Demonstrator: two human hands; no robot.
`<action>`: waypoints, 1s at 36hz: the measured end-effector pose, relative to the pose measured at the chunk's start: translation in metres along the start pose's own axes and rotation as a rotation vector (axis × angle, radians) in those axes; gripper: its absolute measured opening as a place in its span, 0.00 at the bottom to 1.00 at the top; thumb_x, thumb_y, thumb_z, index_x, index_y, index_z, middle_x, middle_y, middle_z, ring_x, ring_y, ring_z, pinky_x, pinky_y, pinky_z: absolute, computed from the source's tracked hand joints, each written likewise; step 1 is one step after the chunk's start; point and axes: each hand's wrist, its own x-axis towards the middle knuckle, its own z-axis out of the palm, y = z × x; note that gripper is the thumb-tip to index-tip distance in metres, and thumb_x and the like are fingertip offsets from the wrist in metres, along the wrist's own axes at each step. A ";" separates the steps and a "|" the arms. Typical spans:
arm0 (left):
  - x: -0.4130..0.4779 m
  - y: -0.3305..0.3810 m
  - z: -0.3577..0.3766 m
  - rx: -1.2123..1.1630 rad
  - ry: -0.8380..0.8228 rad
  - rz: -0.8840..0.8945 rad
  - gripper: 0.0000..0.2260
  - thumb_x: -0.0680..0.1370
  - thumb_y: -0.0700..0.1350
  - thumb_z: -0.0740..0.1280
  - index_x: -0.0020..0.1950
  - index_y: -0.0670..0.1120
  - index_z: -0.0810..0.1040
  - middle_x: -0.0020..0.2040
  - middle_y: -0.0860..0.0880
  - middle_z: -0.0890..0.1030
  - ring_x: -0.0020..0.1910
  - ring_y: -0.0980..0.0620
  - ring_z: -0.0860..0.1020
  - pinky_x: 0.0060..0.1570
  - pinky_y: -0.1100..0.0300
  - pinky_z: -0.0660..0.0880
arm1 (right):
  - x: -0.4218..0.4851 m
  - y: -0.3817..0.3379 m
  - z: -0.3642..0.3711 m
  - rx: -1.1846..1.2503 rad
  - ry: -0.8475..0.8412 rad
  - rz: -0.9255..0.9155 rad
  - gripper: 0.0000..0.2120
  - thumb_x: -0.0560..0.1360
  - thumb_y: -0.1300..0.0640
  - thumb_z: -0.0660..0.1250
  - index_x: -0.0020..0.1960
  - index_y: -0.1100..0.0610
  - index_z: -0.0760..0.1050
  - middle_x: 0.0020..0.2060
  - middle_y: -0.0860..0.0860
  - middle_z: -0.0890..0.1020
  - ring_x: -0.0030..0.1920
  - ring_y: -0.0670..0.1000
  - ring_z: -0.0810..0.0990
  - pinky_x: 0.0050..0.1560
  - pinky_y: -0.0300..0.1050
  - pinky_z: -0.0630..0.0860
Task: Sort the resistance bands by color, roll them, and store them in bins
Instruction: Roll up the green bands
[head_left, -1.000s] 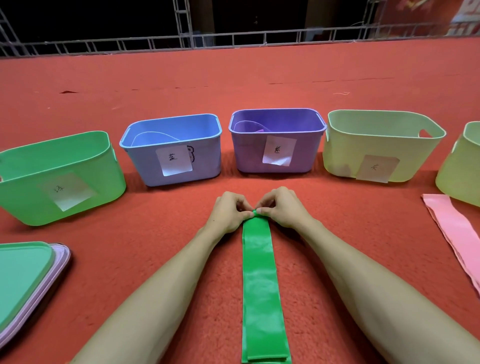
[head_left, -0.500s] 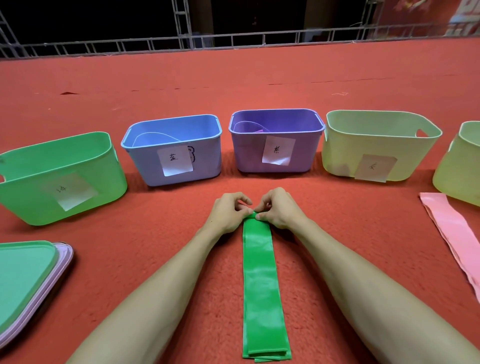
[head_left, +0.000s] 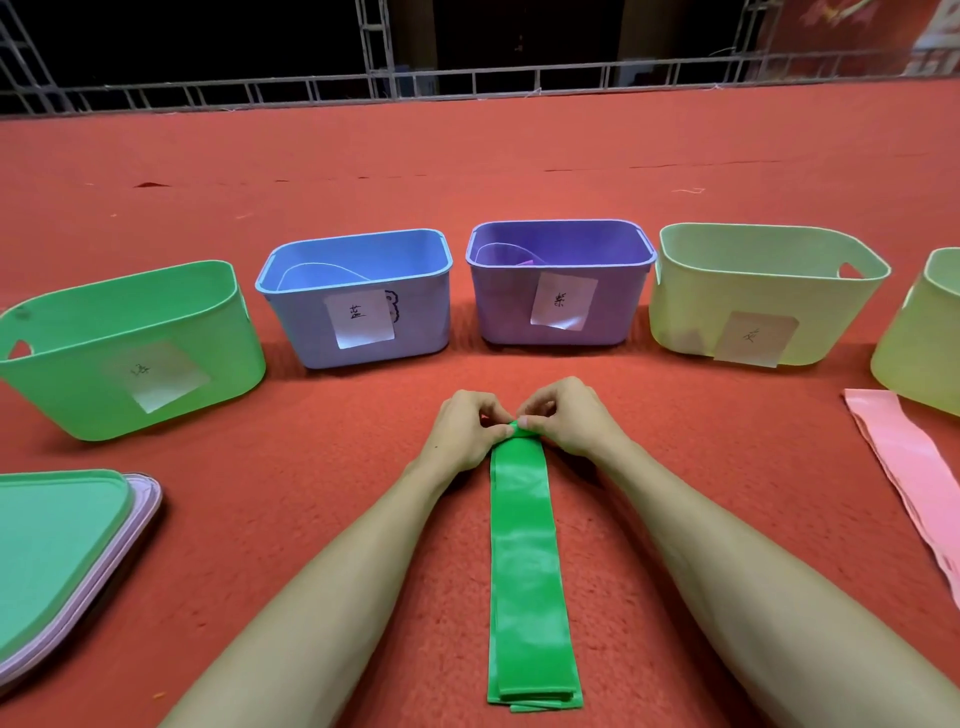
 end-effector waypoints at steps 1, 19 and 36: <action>-0.001 0.001 0.000 0.000 0.007 0.002 0.03 0.72 0.41 0.74 0.44 0.44 0.84 0.37 0.55 0.81 0.37 0.61 0.75 0.39 0.70 0.67 | 0.000 -0.001 0.001 -0.002 0.006 0.007 0.08 0.70 0.55 0.75 0.49 0.53 0.84 0.40 0.49 0.83 0.43 0.45 0.78 0.43 0.36 0.68; -0.010 0.006 -0.004 0.052 0.005 -0.011 0.02 0.71 0.42 0.74 0.42 0.48 0.83 0.37 0.56 0.80 0.37 0.61 0.76 0.41 0.67 0.68 | -0.016 -0.006 0.003 -0.031 -0.024 0.007 0.06 0.68 0.58 0.76 0.45 0.53 0.85 0.35 0.47 0.82 0.38 0.44 0.77 0.41 0.35 0.69; -0.022 0.003 0.001 0.101 -0.005 -0.015 0.05 0.69 0.40 0.76 0.44 0.45 0.84 0.44 0.52 0.85 0.46 0.52 0.81 0.51 0.59 0.75 | -0.028 -0.008 -0.003 0.041 0.005 -0.031 0.08 0.69 0.58 0.75 0.49 0.54 0.84 0.38 0.46 0.82 0.41 0.44 0.78 0.40 0.32 0.68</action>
